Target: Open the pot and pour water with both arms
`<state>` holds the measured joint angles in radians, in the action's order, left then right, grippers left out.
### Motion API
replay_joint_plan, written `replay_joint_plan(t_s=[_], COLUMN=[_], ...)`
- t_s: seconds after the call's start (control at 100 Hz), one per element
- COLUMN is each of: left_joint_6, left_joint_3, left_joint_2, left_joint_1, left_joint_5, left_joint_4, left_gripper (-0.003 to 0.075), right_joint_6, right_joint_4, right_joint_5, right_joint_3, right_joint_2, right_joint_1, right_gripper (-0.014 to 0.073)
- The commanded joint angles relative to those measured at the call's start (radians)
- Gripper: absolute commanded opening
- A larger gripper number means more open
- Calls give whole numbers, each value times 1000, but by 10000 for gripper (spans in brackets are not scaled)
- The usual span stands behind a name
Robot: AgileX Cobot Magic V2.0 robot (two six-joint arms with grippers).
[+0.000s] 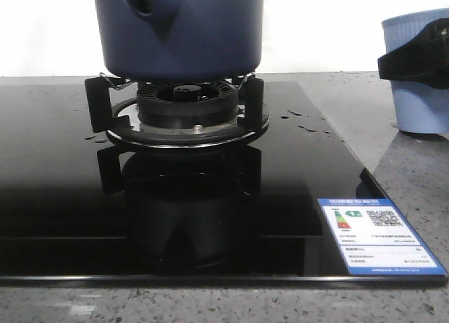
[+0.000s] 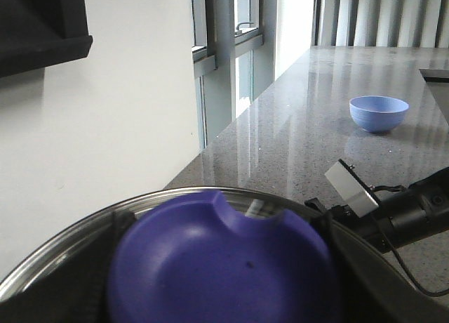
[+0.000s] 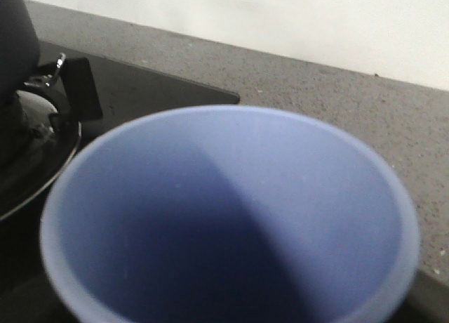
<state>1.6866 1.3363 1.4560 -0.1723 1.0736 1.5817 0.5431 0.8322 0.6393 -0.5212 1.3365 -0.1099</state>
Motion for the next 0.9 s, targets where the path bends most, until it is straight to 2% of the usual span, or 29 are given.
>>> replay_joint_plan(t_s=[0.0, 0.14, 0.22, 0.38, 0.68, 0.89], left_joint_6=[-8, -8, -8, -8, -8, 40], left_joint_3=[36, 36, 36, 36, 36, 36], left_joint_2=[-37, -37, -37, -37, -19, 27], left_joint_1=[-10, -10, -10, -10, -12, -65], left_joint_5=[27, 38, 39, 39, 12, -30], left_joint_4=[96, 96, 96, 96, 73, 73], left_gripper=[252, 252, 252, 252, 253, 252], right_joint_6=[-4, -4, 10, 37, 50, 50], right_joint_4=[-29, -29, -29, 2, 59, 59], right_joint_5=[87, 87, 87, 106, 80, 71], right_joint_3=[-23, -23, -23, -23, -23, -23], right_joint_2=[-21, -21, -21, -33, -200, -344], right_joint_1=[-8, -8, -8, -8, -8, -8], right_gripper=[347, 579, 658, 654, 654, 654])
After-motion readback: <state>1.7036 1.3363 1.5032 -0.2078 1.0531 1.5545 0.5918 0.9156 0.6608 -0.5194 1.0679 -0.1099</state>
